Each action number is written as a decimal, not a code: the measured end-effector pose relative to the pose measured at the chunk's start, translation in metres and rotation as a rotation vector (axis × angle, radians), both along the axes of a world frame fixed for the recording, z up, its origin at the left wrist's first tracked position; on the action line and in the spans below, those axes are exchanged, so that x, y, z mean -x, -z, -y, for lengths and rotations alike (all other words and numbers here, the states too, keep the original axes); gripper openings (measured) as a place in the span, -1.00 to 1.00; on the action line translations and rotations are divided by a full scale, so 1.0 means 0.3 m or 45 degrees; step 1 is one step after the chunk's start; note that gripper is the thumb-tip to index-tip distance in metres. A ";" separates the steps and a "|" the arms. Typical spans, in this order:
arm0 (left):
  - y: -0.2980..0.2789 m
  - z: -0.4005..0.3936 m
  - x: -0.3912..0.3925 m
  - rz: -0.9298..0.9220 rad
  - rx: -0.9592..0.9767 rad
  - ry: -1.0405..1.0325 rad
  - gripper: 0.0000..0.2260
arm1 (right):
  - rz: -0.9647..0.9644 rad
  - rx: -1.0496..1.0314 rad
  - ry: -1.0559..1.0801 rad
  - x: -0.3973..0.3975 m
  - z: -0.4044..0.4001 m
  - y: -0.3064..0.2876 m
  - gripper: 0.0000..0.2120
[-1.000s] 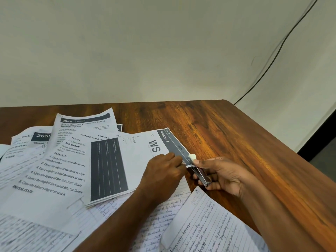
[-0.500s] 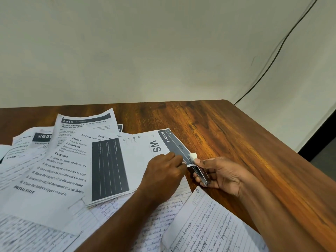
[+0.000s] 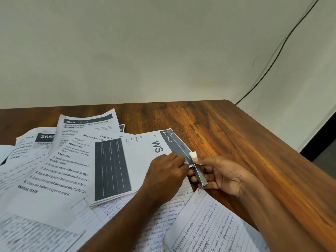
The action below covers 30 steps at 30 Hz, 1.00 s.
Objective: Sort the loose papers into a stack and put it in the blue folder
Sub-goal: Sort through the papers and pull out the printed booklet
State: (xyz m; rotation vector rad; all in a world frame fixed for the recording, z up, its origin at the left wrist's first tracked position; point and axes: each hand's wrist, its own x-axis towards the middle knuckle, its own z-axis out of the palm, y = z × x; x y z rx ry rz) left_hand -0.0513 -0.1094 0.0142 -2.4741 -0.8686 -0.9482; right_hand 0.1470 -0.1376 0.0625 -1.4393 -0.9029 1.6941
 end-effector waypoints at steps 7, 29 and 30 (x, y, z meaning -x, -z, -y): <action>-0.001 0.001 -0.001 0.007 0.020 -0.001 -0.88 | 0.050 0.036 0.096 0.025 -0.014 -0.004 -0.48; 0.006 0.003 -0.004 -0.029 0.016 0.004 -0.86 | 0.119 -0.010 0.248 0.069 0.022 -0.004 -0.59; 0.007 0.002 -0.004 -0.033 0.022 0.002 -0.86 | 0.112 -0.004 0.258 0.068 0.020 -0.004 -0.59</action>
